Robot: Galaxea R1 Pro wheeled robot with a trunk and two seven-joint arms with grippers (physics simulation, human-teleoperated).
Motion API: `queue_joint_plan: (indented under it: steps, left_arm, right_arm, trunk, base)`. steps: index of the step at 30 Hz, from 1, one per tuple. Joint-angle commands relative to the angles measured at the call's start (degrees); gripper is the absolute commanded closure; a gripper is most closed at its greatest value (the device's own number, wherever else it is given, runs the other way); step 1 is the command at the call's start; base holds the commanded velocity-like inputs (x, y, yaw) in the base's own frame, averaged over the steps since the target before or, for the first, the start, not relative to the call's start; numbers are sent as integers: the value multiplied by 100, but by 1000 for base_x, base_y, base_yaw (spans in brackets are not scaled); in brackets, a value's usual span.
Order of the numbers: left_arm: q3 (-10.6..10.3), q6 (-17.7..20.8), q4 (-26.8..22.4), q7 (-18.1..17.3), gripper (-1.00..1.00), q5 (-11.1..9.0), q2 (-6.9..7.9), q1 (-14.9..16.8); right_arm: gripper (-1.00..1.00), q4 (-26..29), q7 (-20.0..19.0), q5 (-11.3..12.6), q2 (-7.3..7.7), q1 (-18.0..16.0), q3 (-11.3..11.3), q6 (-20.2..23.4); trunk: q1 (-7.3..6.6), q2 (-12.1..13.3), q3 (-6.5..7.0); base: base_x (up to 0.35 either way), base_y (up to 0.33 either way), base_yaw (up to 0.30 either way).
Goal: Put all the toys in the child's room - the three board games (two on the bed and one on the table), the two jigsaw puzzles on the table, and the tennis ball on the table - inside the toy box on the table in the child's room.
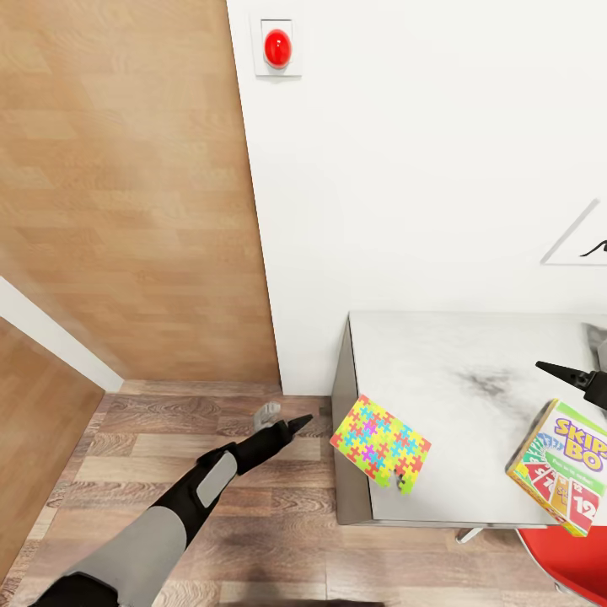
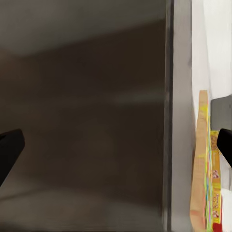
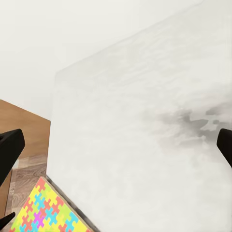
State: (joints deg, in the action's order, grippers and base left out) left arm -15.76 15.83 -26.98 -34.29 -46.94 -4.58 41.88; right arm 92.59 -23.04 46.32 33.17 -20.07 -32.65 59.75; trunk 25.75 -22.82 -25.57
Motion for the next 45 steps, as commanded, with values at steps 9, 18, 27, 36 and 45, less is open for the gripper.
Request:
queue_joint_plan:
  steps: [9, 18, 27, 36, 45]
  left_arm:
    - [-14, 51, -14, -16, -100, -58, -57, 37]
    - [-14, 52, -17, -17, -100, -54, -73, 46]
    - [-14, 52, -18, -14, -100, -52, -77, 48]
    - [-14, 52, -18, -11, -100, -52, -78, 48]
    - [-14, 71, -18, -10, -100, -56, -78, 49]
  right_arm:
    - [-100, 1, -59, -53, 0, -6, -5, 25]
    - [-100, 0, -60, -53, -2, -6, -4, 25]
    - [-100, -2, -60, -53, 1, -6, -4, 25]
    - [-100, -1, -60, -53, -2, -6, -4, 25]
    - [-100, 0, -61, -54, -3, -6, -4, 25]
  trunk:
    - [3, -10, -8]
    - [3, -10, -8]
    - [3, -10, -8]
    - [3, -10, -8]
    - [3, -10, -8]
  base:
    - [0, 0, 0]
    - [0, 0, -8]
    - [0, 0, -139]
    - [0, 0, -170]
    - [0, 0, -55]
